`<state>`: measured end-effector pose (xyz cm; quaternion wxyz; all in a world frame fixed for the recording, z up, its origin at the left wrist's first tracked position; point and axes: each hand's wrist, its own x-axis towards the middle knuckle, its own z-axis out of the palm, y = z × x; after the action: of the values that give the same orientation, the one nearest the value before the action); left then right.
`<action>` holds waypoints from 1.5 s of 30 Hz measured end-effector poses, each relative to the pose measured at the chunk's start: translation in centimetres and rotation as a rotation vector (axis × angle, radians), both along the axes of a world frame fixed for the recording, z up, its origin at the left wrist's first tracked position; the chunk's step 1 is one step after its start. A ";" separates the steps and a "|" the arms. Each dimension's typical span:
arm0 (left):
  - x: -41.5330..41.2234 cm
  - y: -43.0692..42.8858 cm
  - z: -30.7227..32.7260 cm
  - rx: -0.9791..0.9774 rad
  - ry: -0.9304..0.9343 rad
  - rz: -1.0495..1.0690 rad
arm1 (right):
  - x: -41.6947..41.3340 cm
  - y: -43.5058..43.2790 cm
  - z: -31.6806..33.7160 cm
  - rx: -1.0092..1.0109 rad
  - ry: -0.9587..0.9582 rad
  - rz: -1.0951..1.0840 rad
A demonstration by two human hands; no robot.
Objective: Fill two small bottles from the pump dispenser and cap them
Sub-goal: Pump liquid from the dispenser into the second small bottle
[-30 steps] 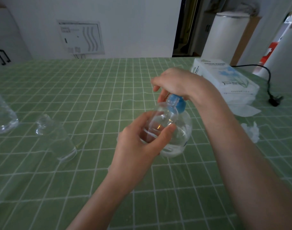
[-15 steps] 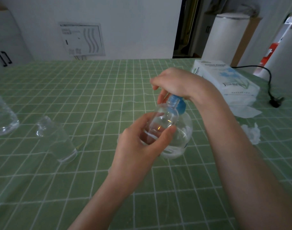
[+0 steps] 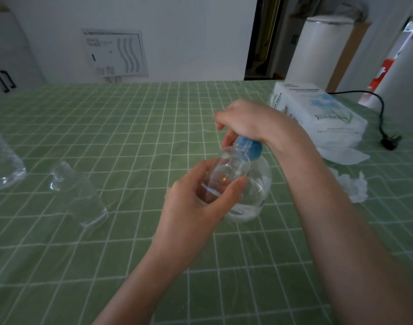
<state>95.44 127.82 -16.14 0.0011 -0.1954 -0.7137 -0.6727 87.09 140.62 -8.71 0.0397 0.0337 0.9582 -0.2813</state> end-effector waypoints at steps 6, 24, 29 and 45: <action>-0.1 0.1 0.3 0.022 0.031 -0.004 | -0.1 0.1 0.9 0.020 0.070 -0.003; 0.0 0.0 0.1 0.001 0.001 -0.009 | 0.1 0.0 0.5 0.017 0.022 -0.011; 0.0 0.0 0.2 0.014 0.009 -0.011 | 0.0 0.0 0.9 0.034 0.018 0.003; 0.0 0.0 0.1 -0.011 -0.003 0.005 | -0.2 0.1 0.6 0.007 -0.015 0.021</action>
<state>95.46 127.84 -16.04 0.0007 -0.1924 -0.7178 -0.6691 86.91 140.67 -8.16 0.0496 0.0261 0.9592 -0.2773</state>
